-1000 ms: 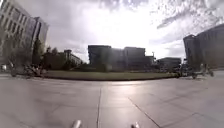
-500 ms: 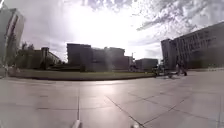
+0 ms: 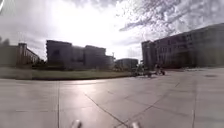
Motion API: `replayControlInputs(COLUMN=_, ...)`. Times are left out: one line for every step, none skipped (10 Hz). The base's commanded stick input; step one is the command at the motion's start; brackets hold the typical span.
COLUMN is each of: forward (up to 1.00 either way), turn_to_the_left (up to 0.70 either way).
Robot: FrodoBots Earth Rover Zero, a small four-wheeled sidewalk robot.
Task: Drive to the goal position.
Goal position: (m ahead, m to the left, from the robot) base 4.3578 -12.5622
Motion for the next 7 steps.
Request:
replayControlInputs(forward=0.0, turn_to_the_left=-0.7)
replayControlInputs(forward=0.0, turn_to_the_left=-0.7)
replayControlInputs(forward=0.0, turn_to_the_left=-0.7)
replayControlInputs(forward=0.0, turn_to_the_left=-0.7)
replayControlInputs(forward=0.0, turn_to_the_left=-0.7)
replayControlInputs(forward=0.0, turn_to_the_left=-0.7)
replayControlInputs(forward=0.0, turn_to_the_left=-0.7)
